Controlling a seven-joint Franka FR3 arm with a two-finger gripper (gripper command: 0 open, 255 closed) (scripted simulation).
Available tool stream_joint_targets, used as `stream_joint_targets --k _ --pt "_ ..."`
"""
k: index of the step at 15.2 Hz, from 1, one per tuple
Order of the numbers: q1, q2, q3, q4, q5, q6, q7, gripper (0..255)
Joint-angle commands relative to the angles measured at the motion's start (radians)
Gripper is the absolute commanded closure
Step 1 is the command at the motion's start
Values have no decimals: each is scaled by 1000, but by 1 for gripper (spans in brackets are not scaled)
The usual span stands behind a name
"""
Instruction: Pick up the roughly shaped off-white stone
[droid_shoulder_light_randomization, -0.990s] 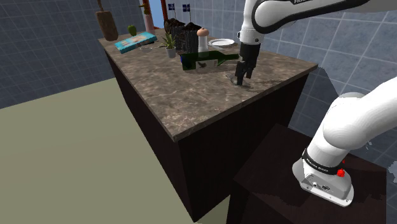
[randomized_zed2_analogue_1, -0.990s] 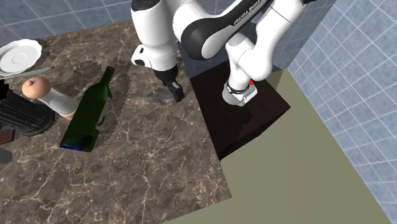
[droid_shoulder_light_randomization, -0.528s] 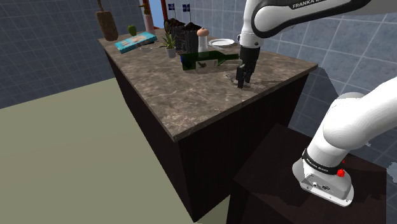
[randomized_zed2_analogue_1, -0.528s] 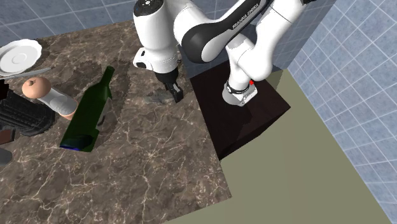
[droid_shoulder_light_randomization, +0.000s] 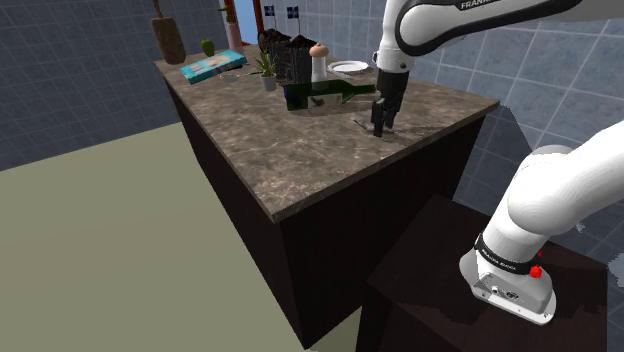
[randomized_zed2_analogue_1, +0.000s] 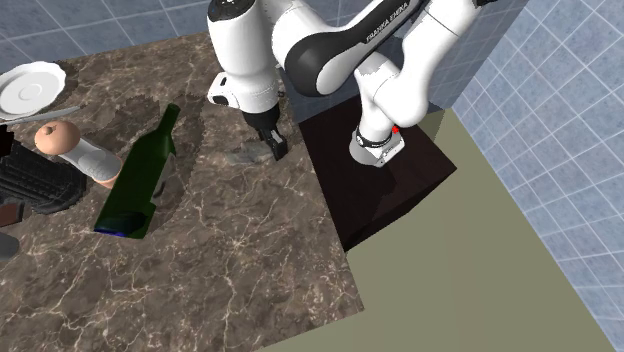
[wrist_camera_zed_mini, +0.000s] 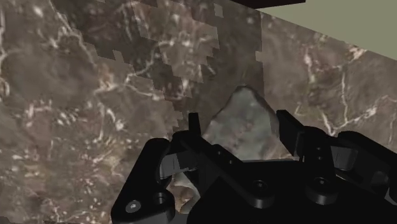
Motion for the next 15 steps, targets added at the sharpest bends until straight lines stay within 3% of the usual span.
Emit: stream_joint_targets --k 1,15 --pt "0 -2 0 21 -1 -23 1 255" --pt "0 5 -1 189 -3 -184 10 255"
